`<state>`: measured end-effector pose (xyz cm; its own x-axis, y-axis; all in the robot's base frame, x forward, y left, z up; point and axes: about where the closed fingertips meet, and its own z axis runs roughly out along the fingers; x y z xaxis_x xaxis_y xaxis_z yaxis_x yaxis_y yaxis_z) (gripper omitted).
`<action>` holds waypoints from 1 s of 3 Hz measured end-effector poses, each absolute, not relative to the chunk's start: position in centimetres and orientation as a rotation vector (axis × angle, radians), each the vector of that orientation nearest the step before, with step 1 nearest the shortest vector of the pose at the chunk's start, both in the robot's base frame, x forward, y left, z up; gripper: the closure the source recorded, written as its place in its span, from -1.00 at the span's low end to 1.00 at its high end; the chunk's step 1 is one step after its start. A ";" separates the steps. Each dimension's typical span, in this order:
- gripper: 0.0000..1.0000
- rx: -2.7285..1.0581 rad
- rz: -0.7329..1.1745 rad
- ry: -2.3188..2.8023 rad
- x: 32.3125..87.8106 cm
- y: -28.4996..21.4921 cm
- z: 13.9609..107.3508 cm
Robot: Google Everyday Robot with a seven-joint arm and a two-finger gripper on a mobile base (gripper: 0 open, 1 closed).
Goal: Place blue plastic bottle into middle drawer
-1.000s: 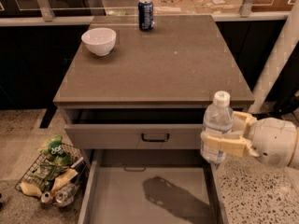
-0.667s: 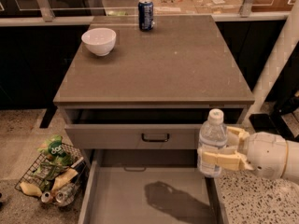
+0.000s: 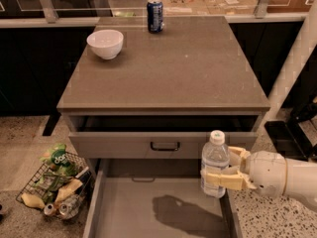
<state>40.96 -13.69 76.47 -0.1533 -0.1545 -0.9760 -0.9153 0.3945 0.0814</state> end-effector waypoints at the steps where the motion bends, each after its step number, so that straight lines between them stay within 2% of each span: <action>1: 1.00 -0.947 0.929 1.590 41.9 -13.3 73.0; 3: 1.00 -0.931 1.033 1.560 42.1 -11.8 63.8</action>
Offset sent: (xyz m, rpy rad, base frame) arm 0.0159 0.0104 -0.1423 0.0992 0.0546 0.0402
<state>42.10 -11.84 63.78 -0.1995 -0.0684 -0.9775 -0.9266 0.3376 0.1655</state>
